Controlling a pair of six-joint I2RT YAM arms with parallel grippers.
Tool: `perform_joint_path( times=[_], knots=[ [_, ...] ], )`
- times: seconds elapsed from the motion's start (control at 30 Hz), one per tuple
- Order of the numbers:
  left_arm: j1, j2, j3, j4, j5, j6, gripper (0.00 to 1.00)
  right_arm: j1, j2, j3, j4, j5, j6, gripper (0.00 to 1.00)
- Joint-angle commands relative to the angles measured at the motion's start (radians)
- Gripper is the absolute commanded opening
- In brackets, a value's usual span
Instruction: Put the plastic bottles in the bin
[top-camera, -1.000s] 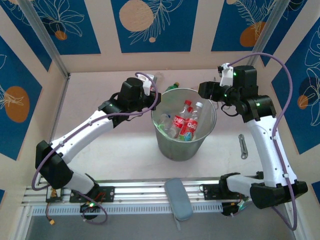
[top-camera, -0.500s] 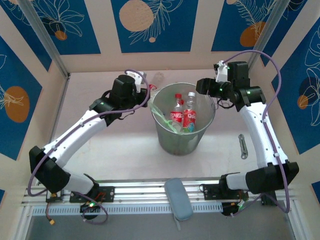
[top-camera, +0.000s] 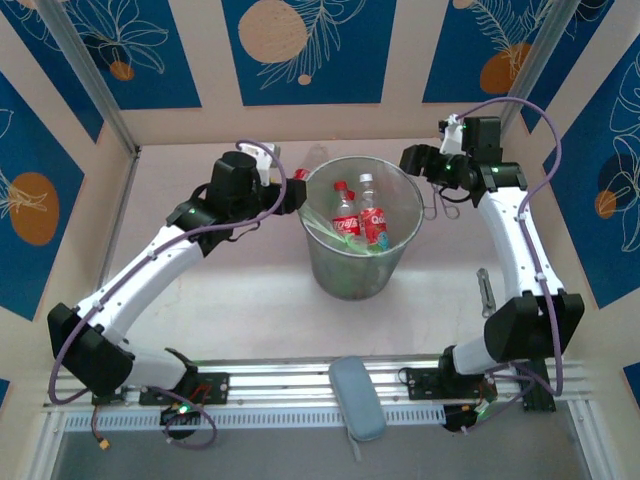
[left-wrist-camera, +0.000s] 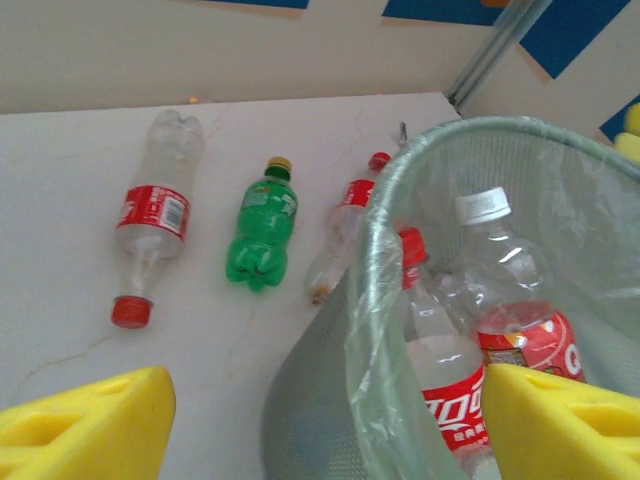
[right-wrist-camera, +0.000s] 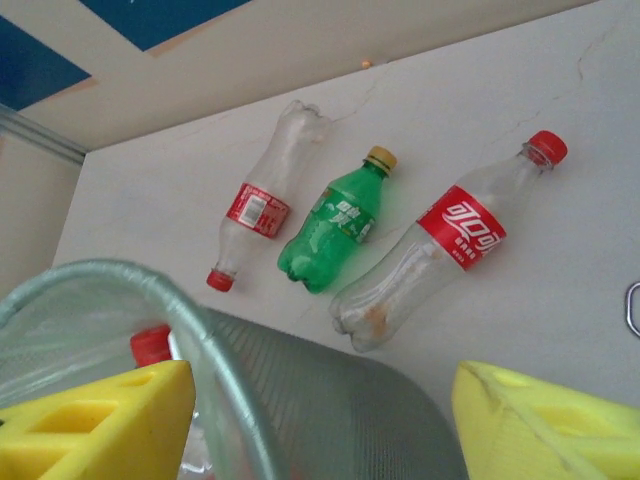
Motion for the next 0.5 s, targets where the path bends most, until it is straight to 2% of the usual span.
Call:
perform_joint_path(
  times=[0.0, 0.1, 0.27, 0.4, 0.47],
  knots=[
    [0.007, -0.004, -0.019, 0.076, 0.079, -0.030, 0.82, -0.061, 0.051, 0.008, 0.061, -0.011, 0.084, 0.72],
    [0.006, -0.019, -0.018, 0.076, 0.099, -0.047, 0.83, -0.096, 0.096, 0.010, 0.093, -0.043, 0.131, 0.72],
    [0.009, -0.061, -0.015, 0.006, 0.016, -0.017, 0.85, -0.087, 0.182, 0.036, 0.132, -0.014, 0.146, 0.72],
    [0.085, -0.116, -0.047, 0.046, 0.136, -0.079, 0.90, -0.093, 0.326, 0.084, 0.162, -0.018, 0.181, 0.77],
    [0.161, -0.161, -0.074, 0.063, 0.193, -0.116, 0.91, -0.084, 0.399, 0.110, 0.190, -0.027, 0.204, 0.79]
  ],
)
